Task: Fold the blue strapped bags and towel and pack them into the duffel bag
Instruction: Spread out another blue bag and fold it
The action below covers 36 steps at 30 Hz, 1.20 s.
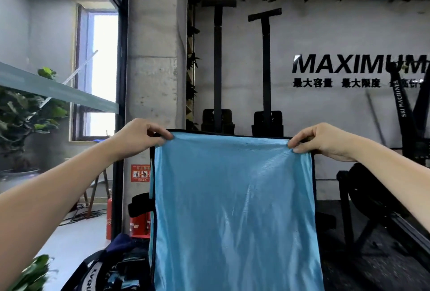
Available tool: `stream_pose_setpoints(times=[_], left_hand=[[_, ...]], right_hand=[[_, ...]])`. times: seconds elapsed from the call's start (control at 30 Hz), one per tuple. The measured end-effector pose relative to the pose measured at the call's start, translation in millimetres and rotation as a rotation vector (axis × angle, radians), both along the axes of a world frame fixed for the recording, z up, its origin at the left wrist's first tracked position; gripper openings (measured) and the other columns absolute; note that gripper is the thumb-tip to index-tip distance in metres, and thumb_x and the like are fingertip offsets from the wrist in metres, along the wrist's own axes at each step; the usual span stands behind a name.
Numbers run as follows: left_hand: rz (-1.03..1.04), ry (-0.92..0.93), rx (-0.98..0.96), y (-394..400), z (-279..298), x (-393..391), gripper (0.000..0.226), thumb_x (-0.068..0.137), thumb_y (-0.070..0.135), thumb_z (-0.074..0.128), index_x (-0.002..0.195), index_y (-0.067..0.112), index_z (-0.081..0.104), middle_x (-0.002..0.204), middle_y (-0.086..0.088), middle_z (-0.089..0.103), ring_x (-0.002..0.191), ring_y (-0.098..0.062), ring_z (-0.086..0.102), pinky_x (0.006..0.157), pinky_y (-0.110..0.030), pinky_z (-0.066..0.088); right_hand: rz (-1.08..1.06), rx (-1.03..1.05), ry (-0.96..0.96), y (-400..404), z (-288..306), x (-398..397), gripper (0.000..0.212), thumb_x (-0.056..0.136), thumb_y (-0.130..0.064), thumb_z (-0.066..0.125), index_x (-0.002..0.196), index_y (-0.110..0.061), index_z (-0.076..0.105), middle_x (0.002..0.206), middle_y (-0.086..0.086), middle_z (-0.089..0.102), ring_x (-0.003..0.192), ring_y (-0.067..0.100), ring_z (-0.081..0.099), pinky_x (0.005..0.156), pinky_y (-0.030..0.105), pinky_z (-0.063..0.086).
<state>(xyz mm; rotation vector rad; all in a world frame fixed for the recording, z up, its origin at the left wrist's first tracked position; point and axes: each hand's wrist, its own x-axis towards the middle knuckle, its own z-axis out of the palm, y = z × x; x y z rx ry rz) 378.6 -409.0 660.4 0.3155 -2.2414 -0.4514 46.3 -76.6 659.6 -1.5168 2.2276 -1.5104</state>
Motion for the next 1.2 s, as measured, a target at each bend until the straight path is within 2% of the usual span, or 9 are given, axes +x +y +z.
stream_pose_setpoints(times=[0.2, 0.43, 0.53, 0.67, 0.77, 0.87, 0.97, 1.1, 1.2], left_hand=[[-0.029, -0.229, 0.109, -53.4, -13.7, -65.2, 0.020, 0.083, 0.007, 0.078, 0.089, 0.026, 0.082, 0.091, 0.013, 0.077, 0.083, 0.004, 0.068, 0.070, -0.006, 0.045], [0.194, -0.203, 0.097, -101.9, -3.9, -173.1, 0.028, 0.083, 0.003, 0.074, 0.078, 0.030, 0.080, 0.075, 0.016, 0.073, 0.080, -0.001, 0.064, 0.082, -0.014, 0.048], [0.236, -0.025, 0.172, -103.7, 21.6, -203.9, 0.028, 0.088, -0.002, 0.065, 0.078, 0.021, 0.079, 0.067, 0.010, 0.071, 0.063, -0.009, 0.064, 0.063, -0.017, 0.055], [0.246, 0.232, 0.171, -114.8, 45.0, -214.1, 0.044, 0.085, -0.008, 0.055, 0.069, 0.026, 0.078, 0.081, 0.003, 0.075, 0.082, -0.015, 0.070, 0.082, -0.031, 0.061], [0.240, 0.248, 0.081, -112.6, 37.7, -200.5, 0.047, 0.087, -0.006, 0.055, 0.070, 0.032, 0.077, 0.085, 0.009, 0.075, 0.088, -0.009, 0.068, 0.088, -0.023, 0.056], [0.272, 0.229, 0.028, -94.9, 5.9, -175.2, 0.041, 0.089, -0.003, 0.052, 0.081, 0.025, 0.080, 0.083, 0.009, 0.073, 0.079, -0.006, 0.064, 0.071, -0.006, 0.045], [0.276, 0.174, 0.078, -75.7, -51.2, -149.4, 0.039, 0.084, 0.000, 0.054, 0.076, 0.029, 0.077, 0.078, 0.004, 0.075, 0.064, -0.015, 0.063, 0.057, -0.014, 0.049], [0.239, 0.096, 0.138, -39.5, -159.7, -106.7, 0.039, 0.082, 0.001, 0.060, 0.068, 0.036, 0.071, 0.071, 0.014, 0.071, 0.069, -0.006, 0.065, 0.068, -0.013, 0.051], [0.210, 0.041, 0.098, -5.5, -255.0, -71.8, 0.048, 0.075, -0.007, 0.065, 0.067, 0.040, 0.068, 0.077, 0.017, 0.069, 0.081, 0.003, 0.060, 0.080, -0.009, 0.044]], right_hand=[[-0.138, 0.312, 0.178, -49.0, -16.0, -62.6, 0.020, 0.081, -0.001, 0.079, 0.084, -0.021, 0.082, 0.079, -0.005, 0.076, 0.060, 0.003, 0.056, 0.054, 0.020, 0.039], [-0.413, 0.177, 0.218, -130.0, -8.8, -121.5, 0.020, 0.087, 0.008, 0.063, 0.092, -0.006, 0.076, 0.073, 0.011, 0.071, 0.051, 0.013, 0.068, 0.036, 0.015, 0.039], [-0.478, 0.032, 0.132, -154.7, 7.8, -138.7, 0.022, 0.092, 0.012, 0.053, 0.101, 0.004, 0.071, 0.090, 0.023, 0.069, 0.052, 0.023, 0.069, 0.041, 0.022, 0.052], [-0.515, -0.156, 0.342, -162.7, 24.6, -135.9, 0.024, 0.095, -0.003, 0.056, 0.113, -0.007, 0.071, 0.091, 0.009, 0.066, 0.057, 0.017, 0.054, 0.044, 0.008, 0.040], [-0.497, -0.215, 0.365, -151.8, 13.5, -129.3, 0.026, 0.093, -0.007, 0.059, 0.114, -0.014, 0.072, 0.102, 0.000, 0.067, 0.082, 0.016, 0.061, 0.072, 0.018, 0.044], [-0.427, -0.217, 0.307, -136.5, -16.6, -114.9, 0.023, 0.090, -0.007, 0.063, 0.108, -0.017, 0.074, 0.104, -0.001, 0.072, 0.091, 0.012, 0.065, 0.081, 0.020, 0.045], [-0.354, -0.221, 0.227, -114.5, -65.3, -93.5, 0.019, 0.088, -0.008, 0.067, 0.100, -0.021, 0.075, 0.100, -0.008, 0.074, 0.094, 0.010, 0.069, 0.091, 0.028, 0.053], [-0.323, -0.154, 0.134, -77.2, -160.5, -59.7, 0.021, 0.087, -0.009, 0.070, 0.086, -0.029, 0.076, 0.087, -0.009, 0.076, 0.085, 0.019, 0.073, 0.087, 0.038, 0.058], [-0.310, -0.025, 0.095, -36.3, -243.6, -27.0, 0.029, 0.084, -0.001, 0.071, 0.077, -0.029, 0.076, 0.077, -0.015, 0.075, 0.077, 0.005, 0.072, 0.075, 0.019, 0.054]])
